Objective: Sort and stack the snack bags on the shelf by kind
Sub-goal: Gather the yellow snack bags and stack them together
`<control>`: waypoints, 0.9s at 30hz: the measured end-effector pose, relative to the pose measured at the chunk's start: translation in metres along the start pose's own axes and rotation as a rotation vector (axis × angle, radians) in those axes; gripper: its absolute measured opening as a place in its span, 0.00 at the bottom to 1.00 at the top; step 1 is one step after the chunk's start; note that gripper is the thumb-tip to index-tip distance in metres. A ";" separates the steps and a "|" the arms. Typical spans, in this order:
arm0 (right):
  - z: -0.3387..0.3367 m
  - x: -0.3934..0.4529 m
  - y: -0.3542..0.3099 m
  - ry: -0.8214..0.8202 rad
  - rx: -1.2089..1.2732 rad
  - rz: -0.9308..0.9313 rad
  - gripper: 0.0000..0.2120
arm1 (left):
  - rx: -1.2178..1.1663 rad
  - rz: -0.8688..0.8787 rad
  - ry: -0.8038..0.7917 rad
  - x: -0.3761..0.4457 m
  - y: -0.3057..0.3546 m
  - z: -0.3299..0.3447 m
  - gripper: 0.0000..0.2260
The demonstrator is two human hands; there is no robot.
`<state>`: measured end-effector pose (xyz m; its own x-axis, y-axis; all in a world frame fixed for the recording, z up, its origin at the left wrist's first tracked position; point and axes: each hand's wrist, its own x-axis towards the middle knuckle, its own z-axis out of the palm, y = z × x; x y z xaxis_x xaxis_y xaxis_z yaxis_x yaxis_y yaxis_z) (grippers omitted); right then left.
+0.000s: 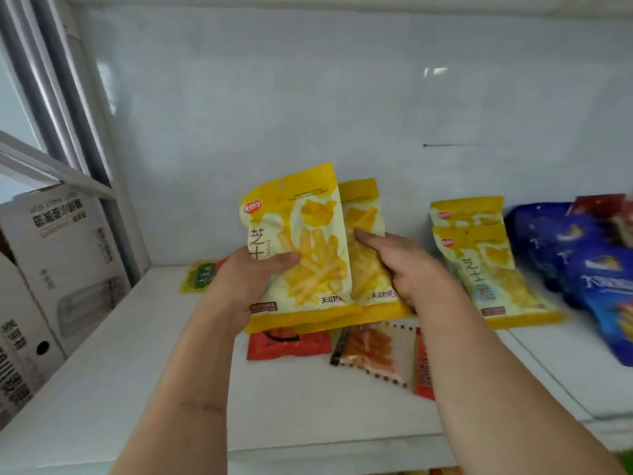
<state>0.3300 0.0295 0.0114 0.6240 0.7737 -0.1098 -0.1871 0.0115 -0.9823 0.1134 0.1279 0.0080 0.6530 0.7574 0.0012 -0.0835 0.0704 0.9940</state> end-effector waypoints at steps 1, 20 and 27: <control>-0.023 -0.005 -0.004 0.029 -0.002 -0.014 0.09 | 0.001 0.009 -0.008 -0.001 -0.003 0.019 0.13; -0.319 -0.017 0.001 0.182 -0.149 0.045 0.14 | 0.142 -0.136 -0.058 -0.018 -0.100 0.310 0.09; -0.321 -0.007 -0.013 0.261 -0.258 0.095 0.35 | 0.207 -0.142 0.058 -0.006 -0.111 0.350 0.14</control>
<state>0.5715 -0.1790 -0.0238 0.7917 0.5757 -0.2043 -0.0765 -0.2383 -0.9682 0.3822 -0.1116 -0.0637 0.6026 0.7856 -0.1400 0.1652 0.0487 0.9850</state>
